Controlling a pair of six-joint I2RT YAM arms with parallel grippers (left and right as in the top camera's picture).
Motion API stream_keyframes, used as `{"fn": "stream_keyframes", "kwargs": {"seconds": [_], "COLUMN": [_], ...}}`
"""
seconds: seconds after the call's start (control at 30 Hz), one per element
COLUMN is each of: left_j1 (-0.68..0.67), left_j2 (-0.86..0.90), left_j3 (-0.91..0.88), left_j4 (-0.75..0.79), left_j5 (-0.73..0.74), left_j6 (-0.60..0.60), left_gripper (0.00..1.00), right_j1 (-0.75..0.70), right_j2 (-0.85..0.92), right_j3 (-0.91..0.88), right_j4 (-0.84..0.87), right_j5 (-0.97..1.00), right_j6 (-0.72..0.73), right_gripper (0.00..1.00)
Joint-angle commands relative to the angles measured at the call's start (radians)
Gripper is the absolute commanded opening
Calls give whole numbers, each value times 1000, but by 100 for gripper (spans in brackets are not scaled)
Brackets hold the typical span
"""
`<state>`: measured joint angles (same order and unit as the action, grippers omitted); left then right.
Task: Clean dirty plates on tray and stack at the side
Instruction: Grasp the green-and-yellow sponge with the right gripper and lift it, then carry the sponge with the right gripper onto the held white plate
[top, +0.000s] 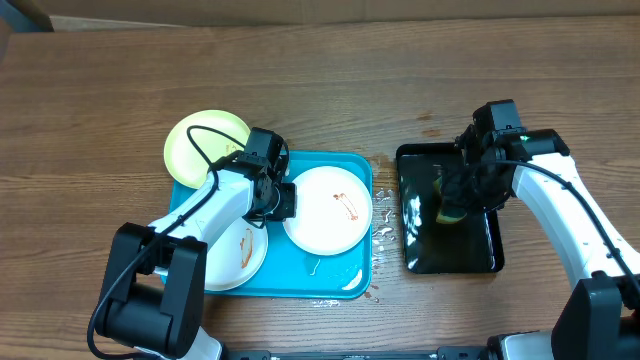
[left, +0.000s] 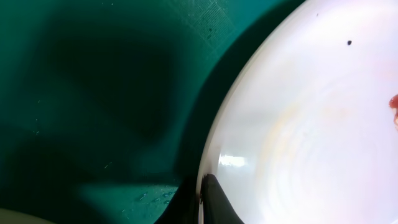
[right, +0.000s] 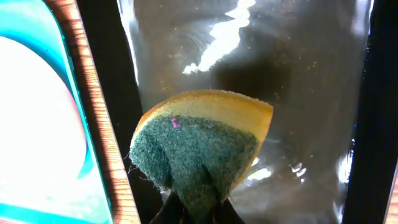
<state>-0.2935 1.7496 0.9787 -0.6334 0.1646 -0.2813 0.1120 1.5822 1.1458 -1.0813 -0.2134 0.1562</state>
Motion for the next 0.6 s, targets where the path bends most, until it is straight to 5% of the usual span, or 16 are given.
{"fn": "stream_keyframes", "kwargs": {"seconds": [0.0,0.57], "left_j1": [-3,-1], "left_j2": [10,10], "left_j3": [-13,-13], "left_j4": [3,2], "left_j5": [-10,-146], "left_j6": [34,-29], "left_gripper": [4,4], "right_j1": [0,0], "right_j2": [-11,-11], "right_j3": [-1,0], "right_j4": [15,23], "right_j5": [-51,130], "right_j6": [-7,87], "right_gripper": [4,4]}}
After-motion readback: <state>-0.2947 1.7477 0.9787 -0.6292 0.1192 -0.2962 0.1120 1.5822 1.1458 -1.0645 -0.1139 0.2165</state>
